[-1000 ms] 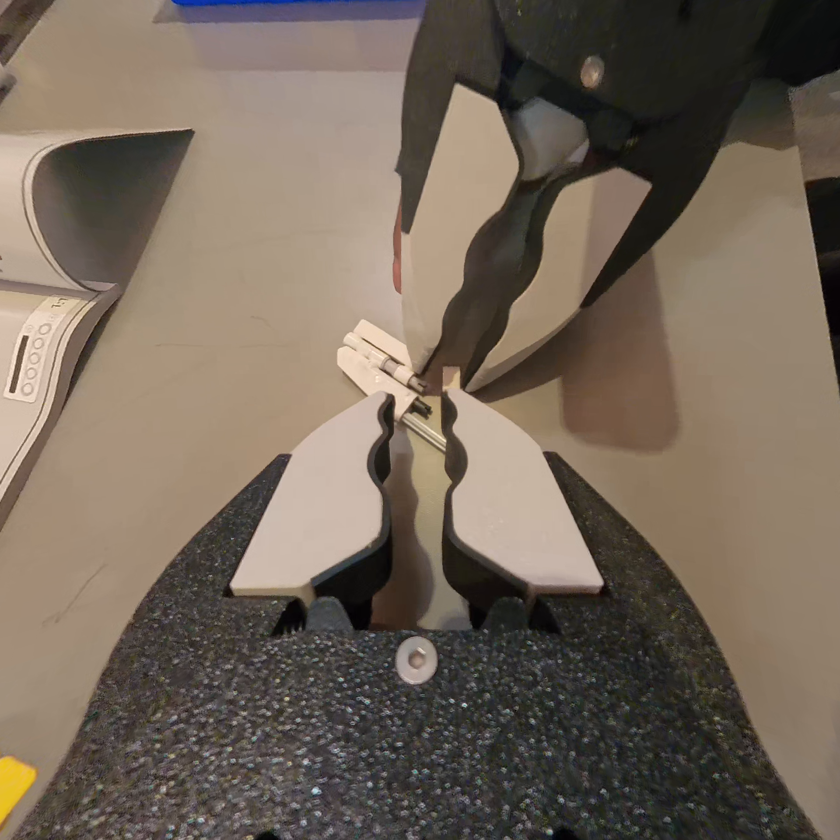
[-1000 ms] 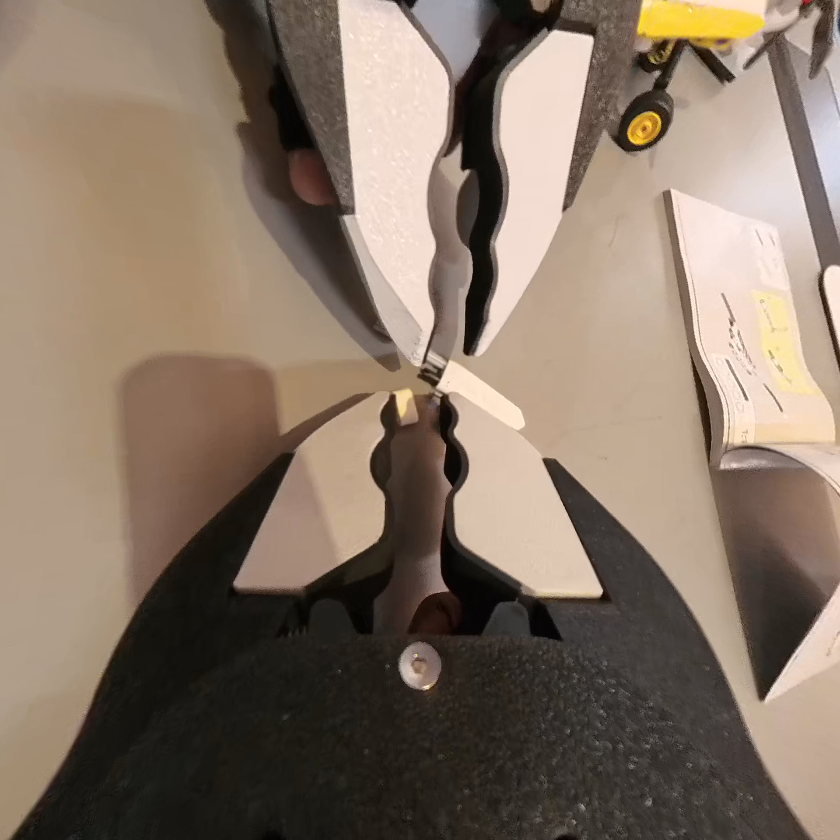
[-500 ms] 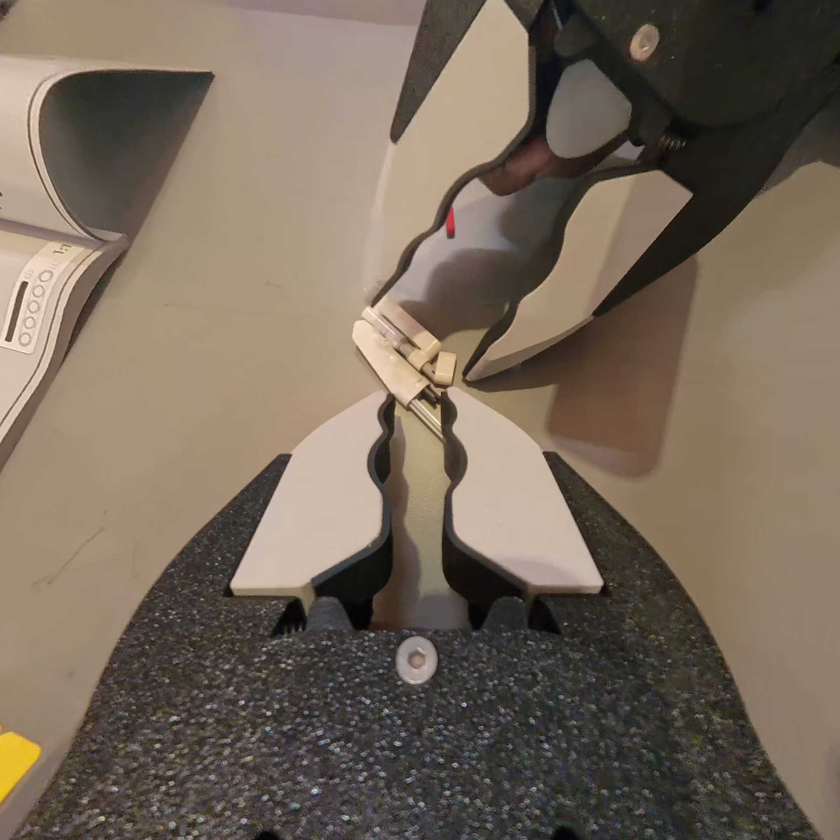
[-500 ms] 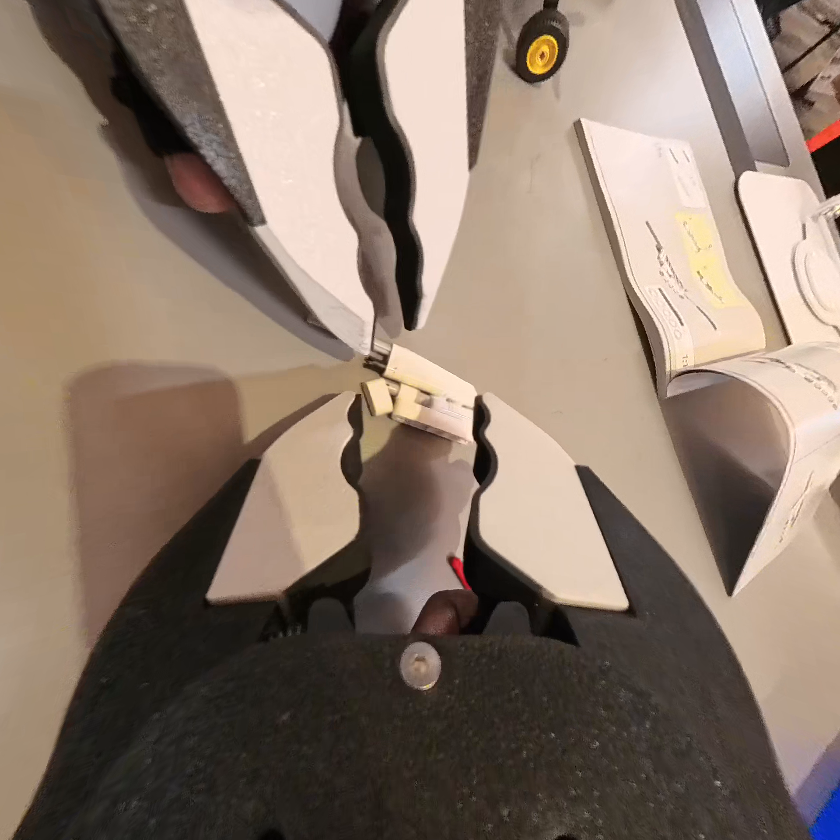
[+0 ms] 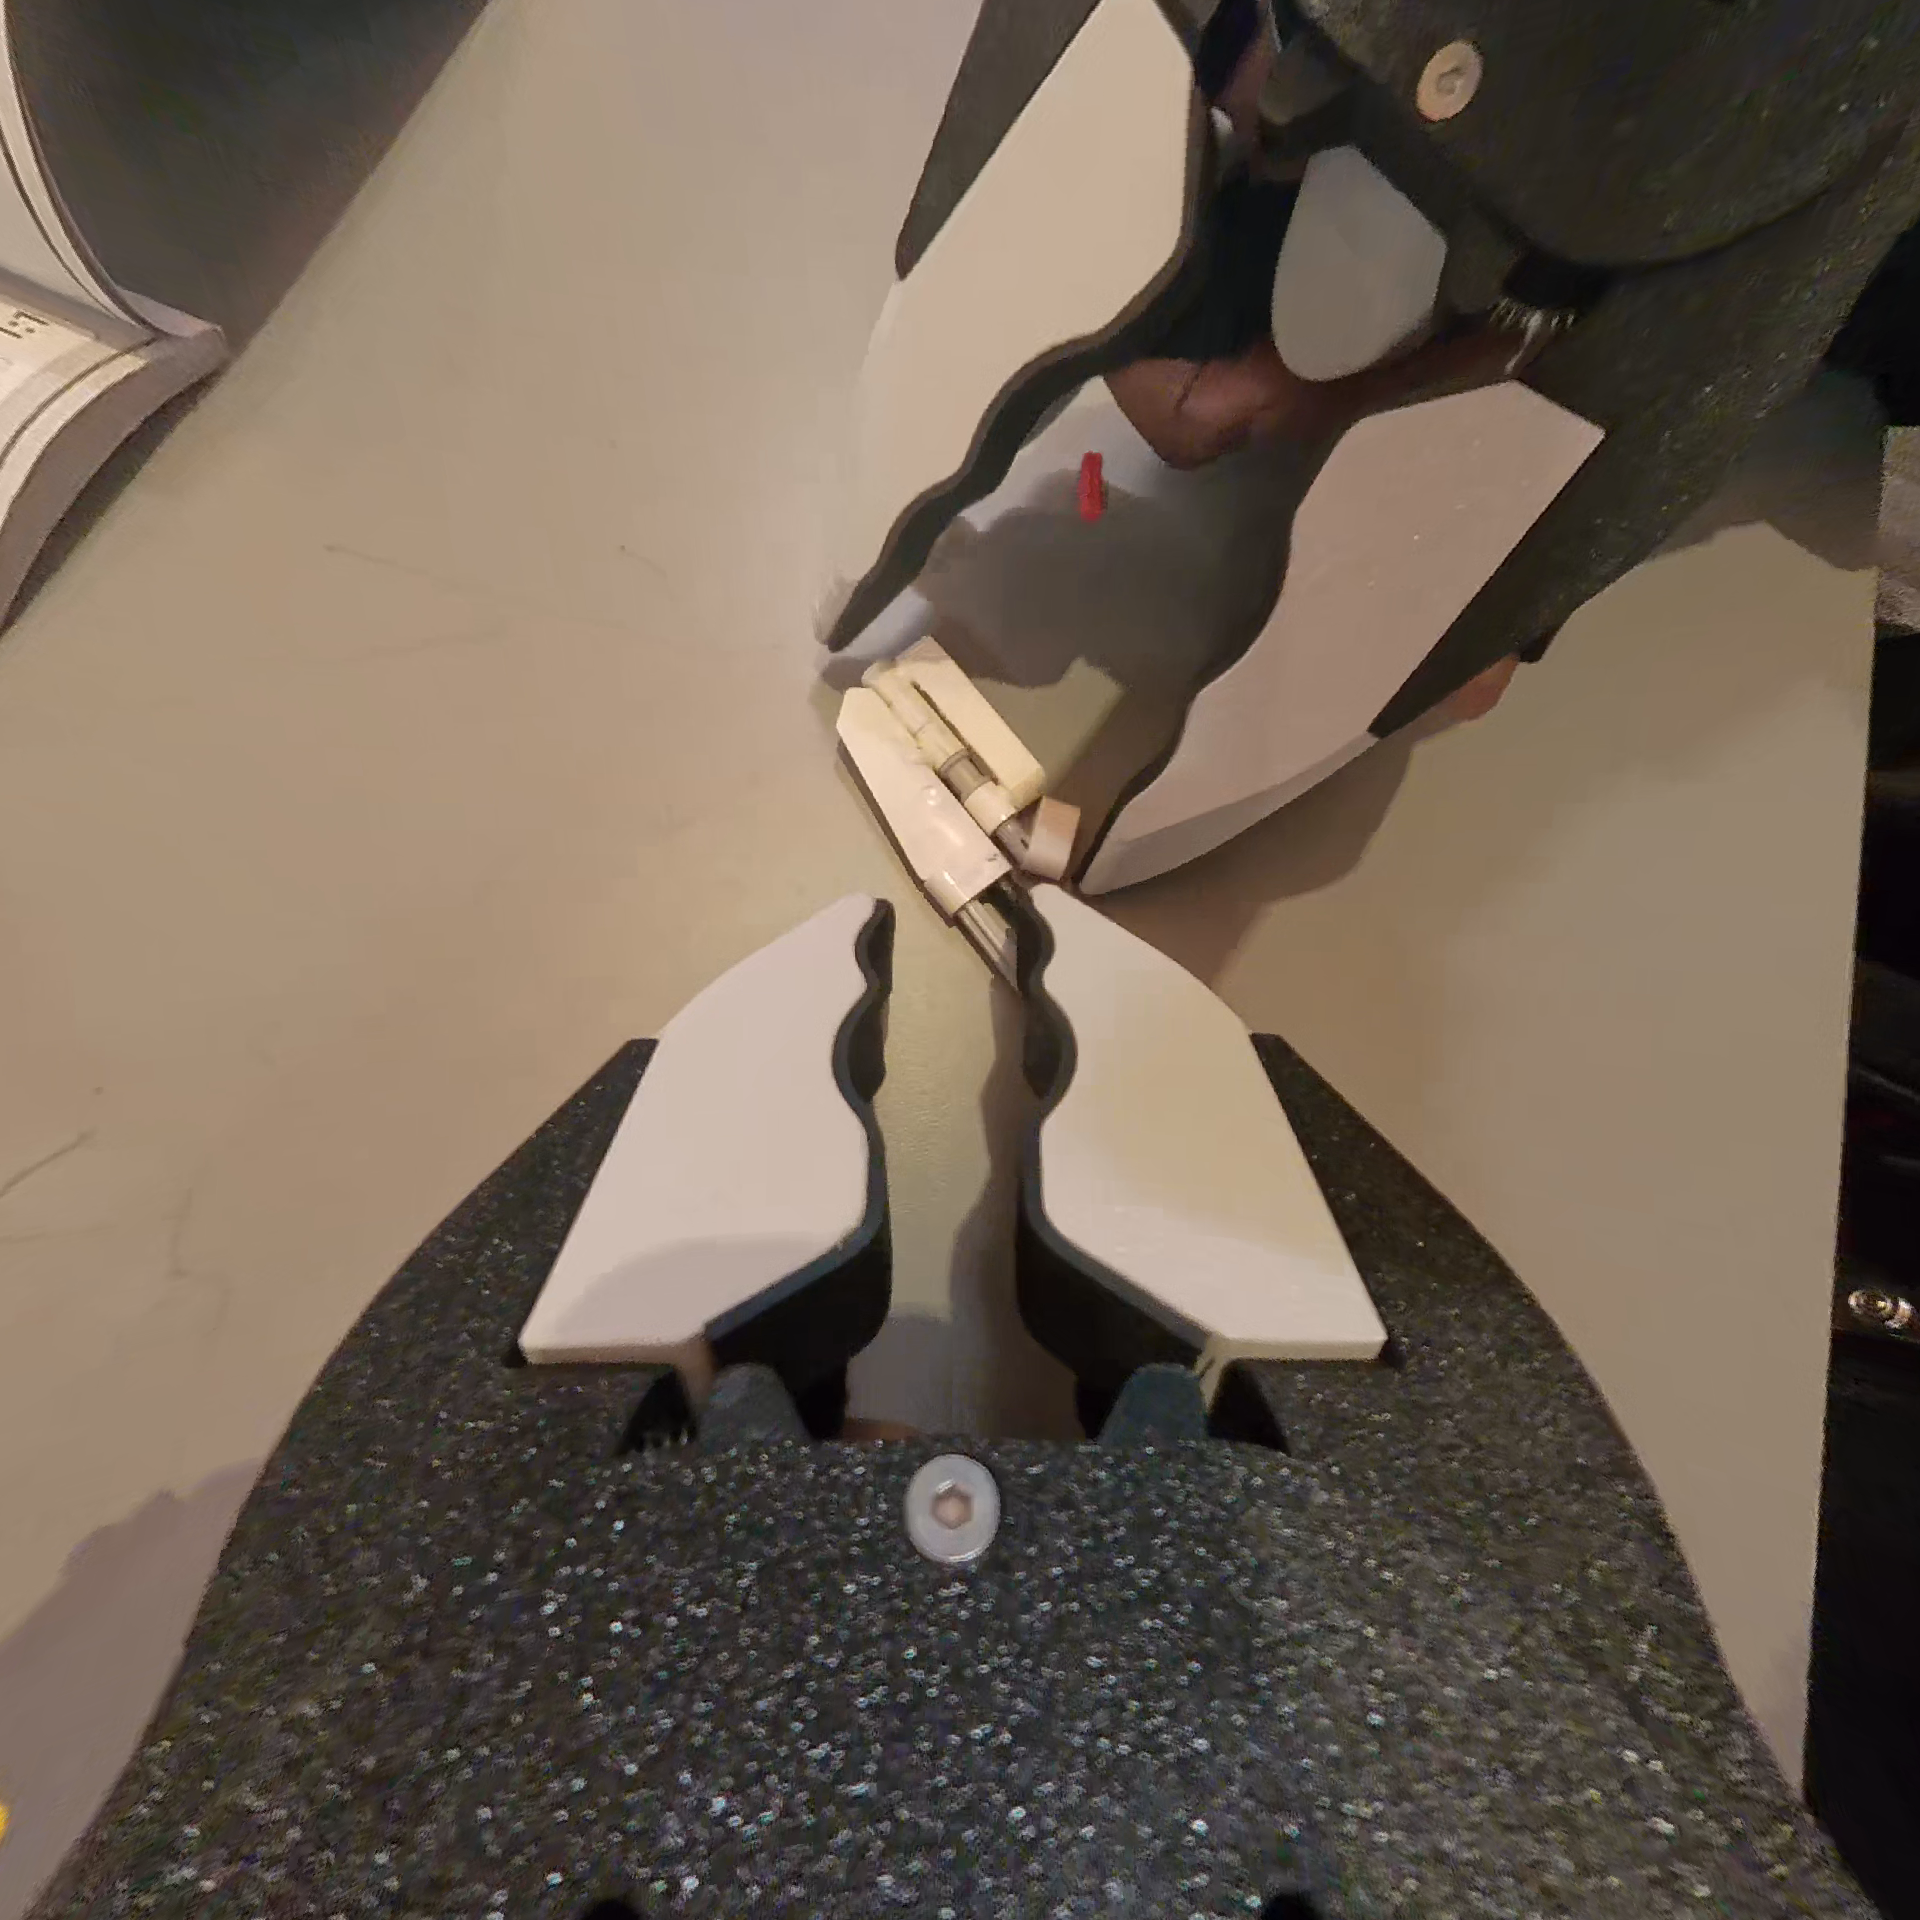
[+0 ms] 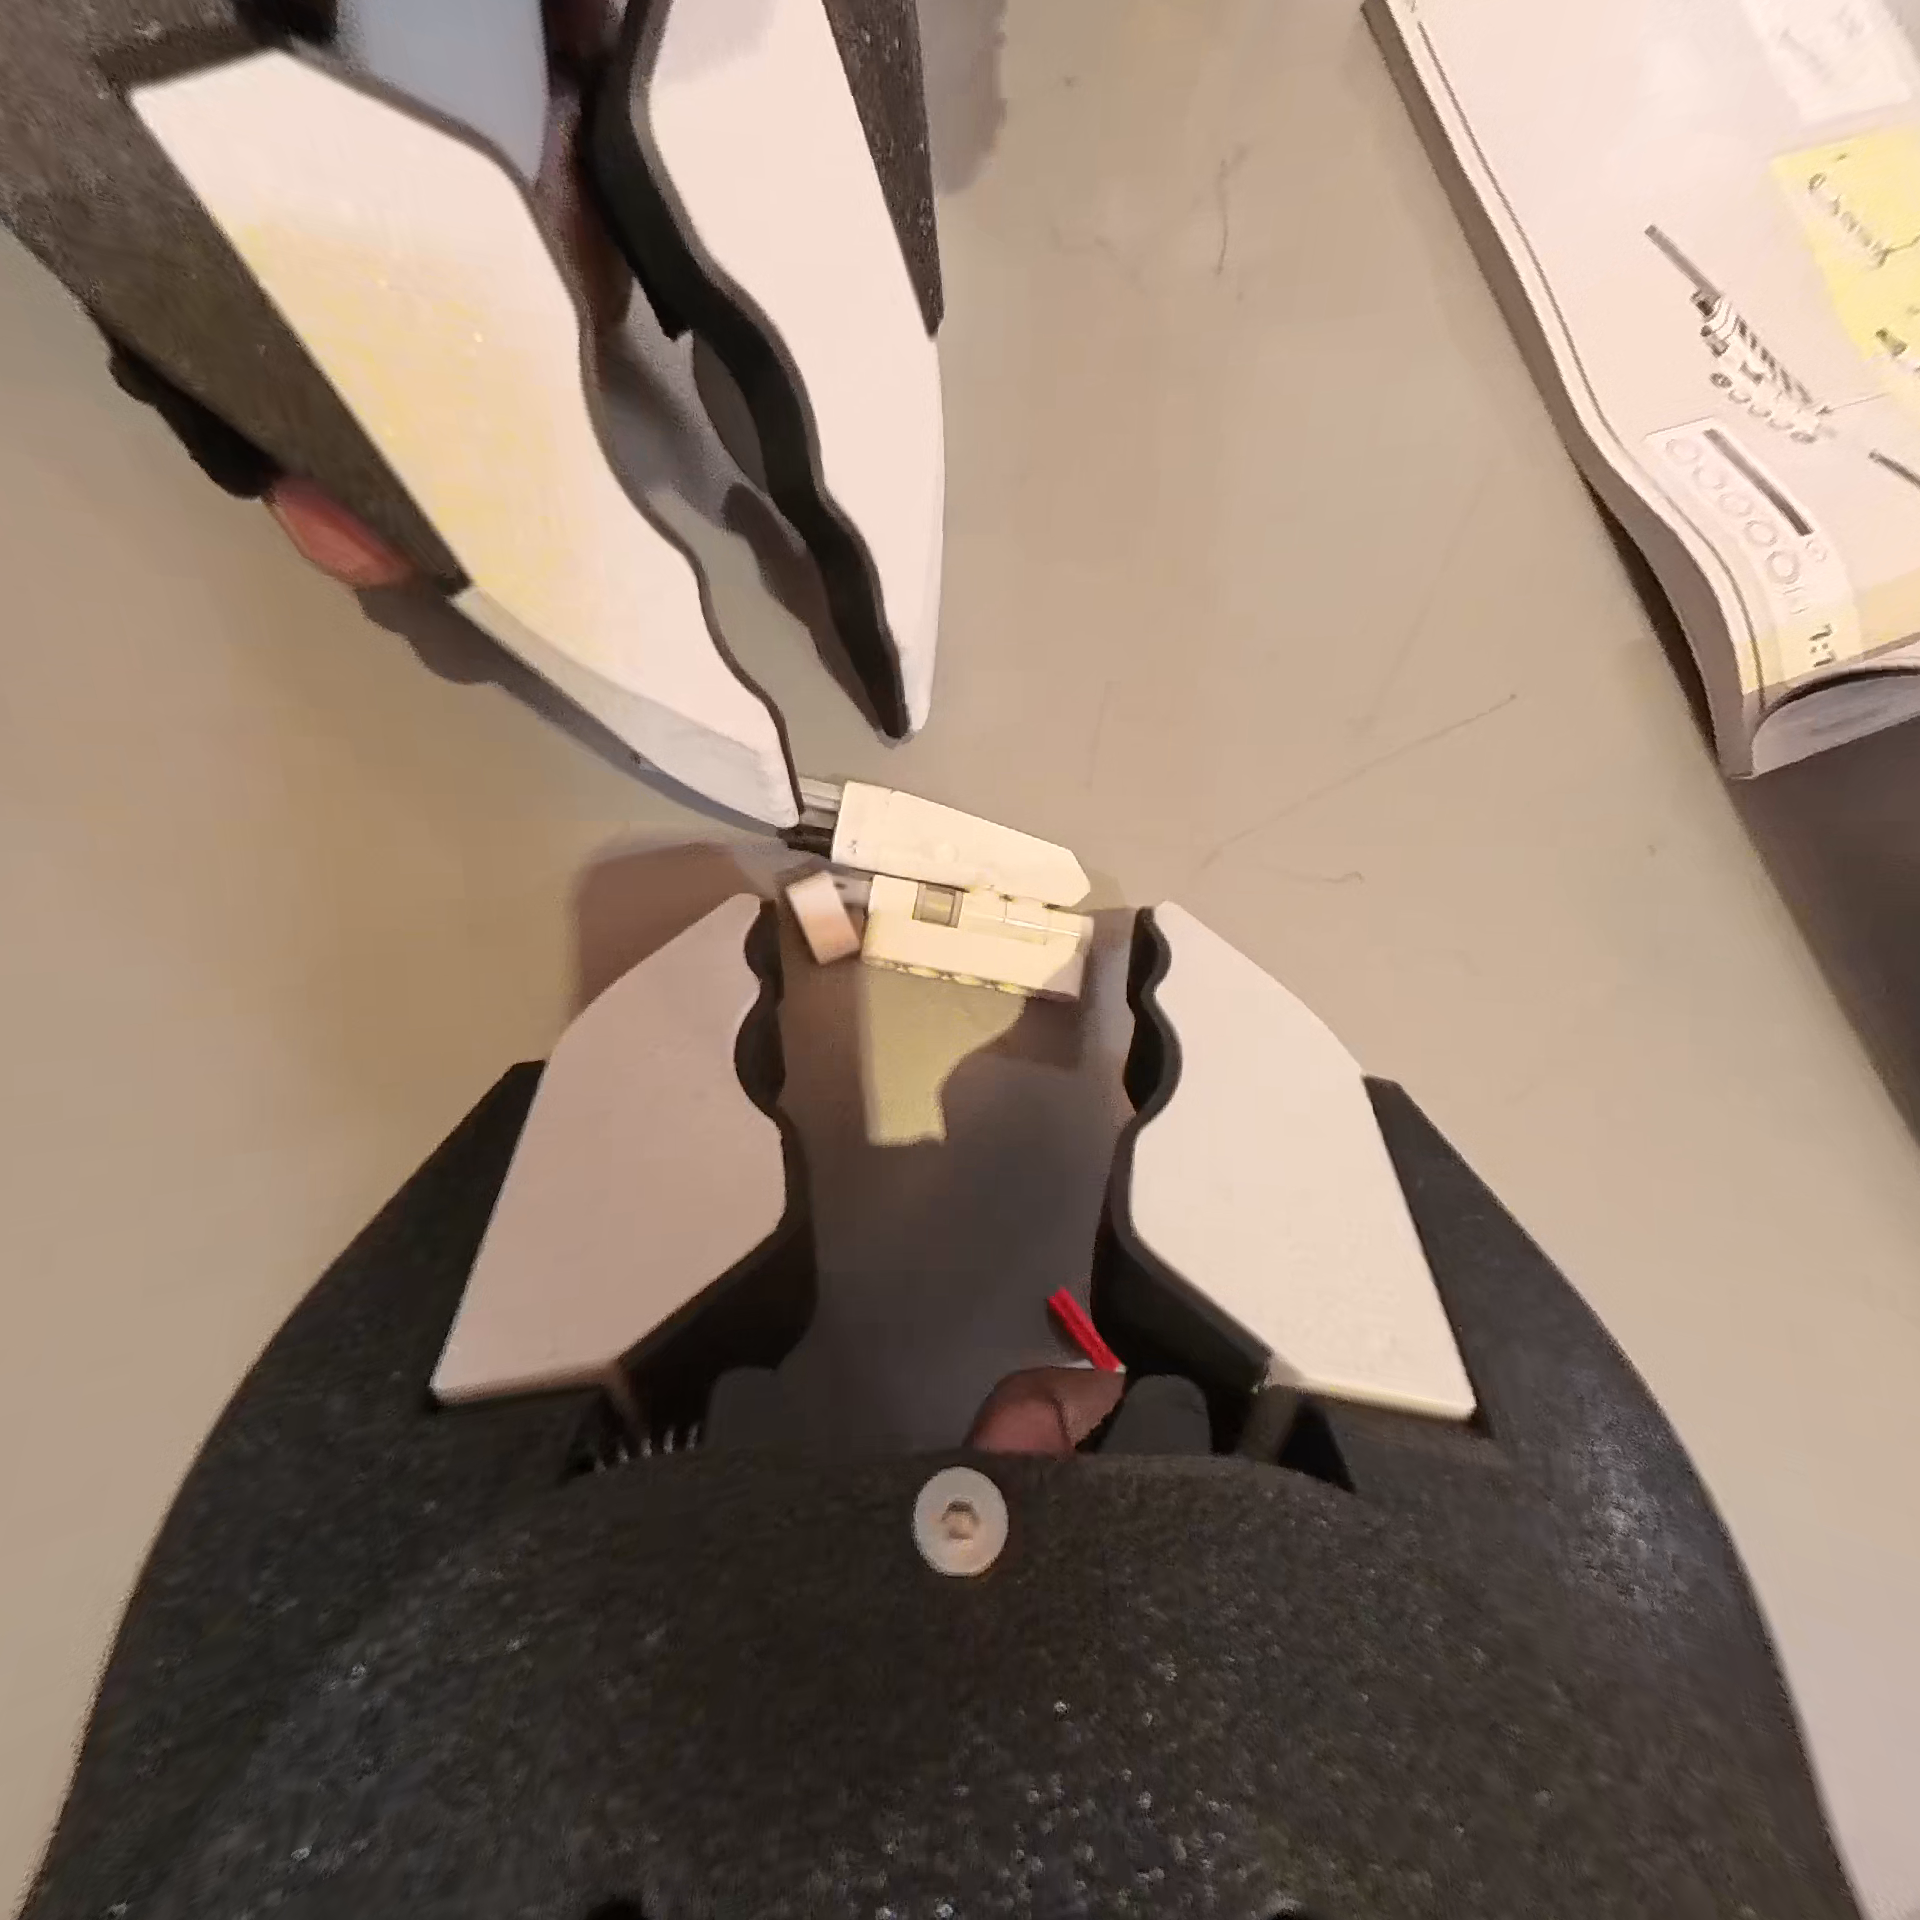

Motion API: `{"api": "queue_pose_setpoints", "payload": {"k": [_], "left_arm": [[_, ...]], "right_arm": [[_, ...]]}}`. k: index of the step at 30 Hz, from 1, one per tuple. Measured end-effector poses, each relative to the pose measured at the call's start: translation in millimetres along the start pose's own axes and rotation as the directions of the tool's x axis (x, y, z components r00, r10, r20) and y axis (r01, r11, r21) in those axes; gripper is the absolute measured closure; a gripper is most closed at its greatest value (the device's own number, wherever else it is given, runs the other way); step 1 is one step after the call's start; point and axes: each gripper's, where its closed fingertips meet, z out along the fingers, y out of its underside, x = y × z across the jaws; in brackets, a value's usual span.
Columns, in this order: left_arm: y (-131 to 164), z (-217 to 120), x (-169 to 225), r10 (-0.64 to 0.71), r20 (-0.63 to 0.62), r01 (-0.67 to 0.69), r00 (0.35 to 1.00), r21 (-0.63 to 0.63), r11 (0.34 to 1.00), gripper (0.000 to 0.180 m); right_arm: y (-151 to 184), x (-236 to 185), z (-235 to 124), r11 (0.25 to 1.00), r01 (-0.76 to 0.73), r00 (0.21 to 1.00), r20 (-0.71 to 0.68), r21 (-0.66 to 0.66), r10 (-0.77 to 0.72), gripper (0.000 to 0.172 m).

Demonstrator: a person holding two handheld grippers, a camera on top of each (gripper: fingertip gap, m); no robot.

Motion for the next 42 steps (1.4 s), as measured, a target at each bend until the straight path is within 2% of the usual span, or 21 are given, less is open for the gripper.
{"api": "queue_pose_setpoints", "payload": {"k": [3, 7, 14, 20, 24, 34, 38, 42], "left_arm": [[0, 0, 9, -0.008, -0.05, 0.008, 0.999, 0.0, 1.0, 0.159], [0, 0, 11, -0.012, -0.067, 0.012, 0.998, 0.001, 1.0, 0.159], [-4, -3, 11, -0.063, -0.105, 0.066, 0.992, 0.026, 0.997, 0.159], [-7, -5, 10, -0.076, -0.118, 0.083, 0.99, 0.05, 0.995, 0.157], [-9, -4, 11, -0.096, -0.147, 0.104, 0.985, 0.051, 0.993, 0.155], [-18, -5, 24, -0.233, -0.313, 0.261, 0.921, 0.051, 0.964, 0.152], [-23, -9, 26, -0.307, -0.386, 0.352, 0.87, 0.049, 0.935, 0.156], [-20, -7, 25, -0.313, -0.367, 0.348, 0.876, 0.034, 0.937, 0.159]], "right_arm": [[-3, -4, 3, 1.0, -0.012, 0.999, 0.032, 0.001, 0.012, 0.116], [-4, -5, 3, 1.0, 0.012, 1.0, 0.024, 0.022, -0.012, 0.116], [-10, -3, -3, 0.979, 0.176, 0.983, -0.075, 0.102, -0.169, 0.116], [-15, -5, -13, 0.913, 0.385, 0.914, -0.192, 0.135, -0.357, 0.118], [-16, -9, -16, 0.891, 0.424, 0.899, -0.194, 0.16, -0.393, 0.118], [-32, -16, -27, 0.828, 0.512, 0.855, -0.231, 0.228, -0.464, 0.118], [-38, -20, -33, 0.78, 0.574, 0.814, -0.277, 0.249, -0.511, 0.131], [-29, -15, -26, 0.797, 0.57, 0.813, -0.272, 0.199, -0.514, 0.132]]}}
